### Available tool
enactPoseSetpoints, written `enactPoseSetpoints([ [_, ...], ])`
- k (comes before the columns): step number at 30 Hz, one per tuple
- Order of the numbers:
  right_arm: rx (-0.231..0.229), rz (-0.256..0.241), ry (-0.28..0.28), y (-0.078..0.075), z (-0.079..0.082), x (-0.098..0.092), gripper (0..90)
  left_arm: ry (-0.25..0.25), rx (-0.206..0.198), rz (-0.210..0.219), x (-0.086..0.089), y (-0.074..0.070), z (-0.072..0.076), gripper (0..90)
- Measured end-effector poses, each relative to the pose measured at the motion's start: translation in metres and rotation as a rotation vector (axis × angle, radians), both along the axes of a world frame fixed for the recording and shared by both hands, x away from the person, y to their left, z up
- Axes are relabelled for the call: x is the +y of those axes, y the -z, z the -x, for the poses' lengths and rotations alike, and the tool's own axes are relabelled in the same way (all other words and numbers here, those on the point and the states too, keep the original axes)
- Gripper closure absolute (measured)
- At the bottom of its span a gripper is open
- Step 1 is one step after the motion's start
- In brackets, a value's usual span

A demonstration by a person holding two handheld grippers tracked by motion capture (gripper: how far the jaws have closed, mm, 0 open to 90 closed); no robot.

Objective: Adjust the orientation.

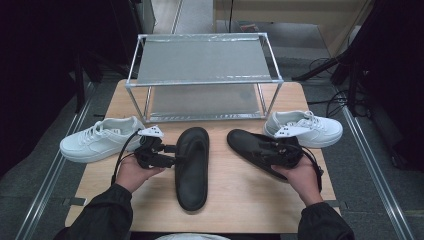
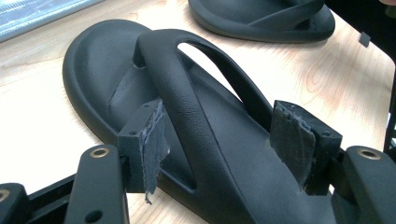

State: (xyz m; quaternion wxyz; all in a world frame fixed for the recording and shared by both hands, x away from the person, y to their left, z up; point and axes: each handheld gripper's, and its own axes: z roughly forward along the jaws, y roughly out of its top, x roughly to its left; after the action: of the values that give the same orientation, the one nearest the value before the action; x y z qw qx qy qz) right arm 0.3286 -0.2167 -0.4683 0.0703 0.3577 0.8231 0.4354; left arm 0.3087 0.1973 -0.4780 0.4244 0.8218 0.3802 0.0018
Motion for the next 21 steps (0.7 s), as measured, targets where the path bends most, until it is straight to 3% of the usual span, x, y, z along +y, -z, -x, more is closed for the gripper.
enactPoseSetpoints([
  [7, 0.061, 0.015, -0.004, 0.014, -0.018, -0.004, 59.8, -0.009, 0.001, 0.001, 0.002, 0.000, 0.002, 36.3],
  [12, 0.074, 0.018, -0.021, 0.020, -0.024, 0.003, 61.2, -0.022, -0.001, 0.002, 0.006, 0.000, 0.005, 36.3],
  [15, 0.095, 0.053, -0.049, 0.027, -0.030, 0.014, 61.9, -0.036, -0.007, 0.001, 0.009, 0.000, 0.009, 36.3],
  [18, 0.086, 0.099, -0.051, 0.029, -0.032, 0.018, 65.1, -0.041, -0.008, 0.002, 0.011, 0.000, 0.011, 36.3],
  [21, 0.106, 0.076, -0.035, 0.028, -0.035, 0.017, 69.7, -0.049, -0.007, 0.002, 0.013, 0.000, 0.012, 36.3],
])
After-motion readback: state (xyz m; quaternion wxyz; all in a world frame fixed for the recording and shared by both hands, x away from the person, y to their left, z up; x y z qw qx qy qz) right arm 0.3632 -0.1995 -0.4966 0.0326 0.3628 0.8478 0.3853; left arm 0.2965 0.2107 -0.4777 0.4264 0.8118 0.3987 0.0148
